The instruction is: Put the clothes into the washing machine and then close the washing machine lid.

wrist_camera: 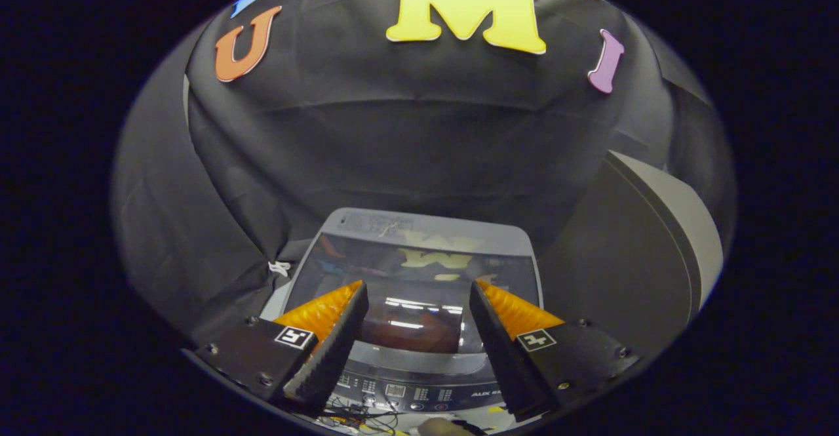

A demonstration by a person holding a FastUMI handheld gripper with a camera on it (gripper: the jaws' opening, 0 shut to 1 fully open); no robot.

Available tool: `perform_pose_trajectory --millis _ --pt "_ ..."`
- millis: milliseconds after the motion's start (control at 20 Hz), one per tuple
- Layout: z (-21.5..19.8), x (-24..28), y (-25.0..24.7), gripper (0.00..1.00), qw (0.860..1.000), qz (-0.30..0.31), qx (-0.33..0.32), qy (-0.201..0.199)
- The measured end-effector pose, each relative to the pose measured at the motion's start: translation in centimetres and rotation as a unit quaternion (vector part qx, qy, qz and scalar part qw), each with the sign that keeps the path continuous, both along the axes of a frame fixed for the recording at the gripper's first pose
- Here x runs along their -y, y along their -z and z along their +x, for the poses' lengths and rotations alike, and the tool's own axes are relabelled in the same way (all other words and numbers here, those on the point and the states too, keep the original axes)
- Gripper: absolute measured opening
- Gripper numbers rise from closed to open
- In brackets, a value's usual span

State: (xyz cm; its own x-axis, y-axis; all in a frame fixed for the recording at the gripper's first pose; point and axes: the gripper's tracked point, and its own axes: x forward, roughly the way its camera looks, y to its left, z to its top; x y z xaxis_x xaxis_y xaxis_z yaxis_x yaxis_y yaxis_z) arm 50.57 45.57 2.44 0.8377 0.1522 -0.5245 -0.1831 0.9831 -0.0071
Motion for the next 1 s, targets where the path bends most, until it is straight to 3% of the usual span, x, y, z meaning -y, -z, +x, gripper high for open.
perform_pose_trajectory --millis 650,1000 --pt "-1.2 0.6 -1.5 0.97 1.0 0.003 0.011 -0.005" --pt "-5.9 3.6 -7.7 0.97 0.996 0.025 0.085 -0.022"
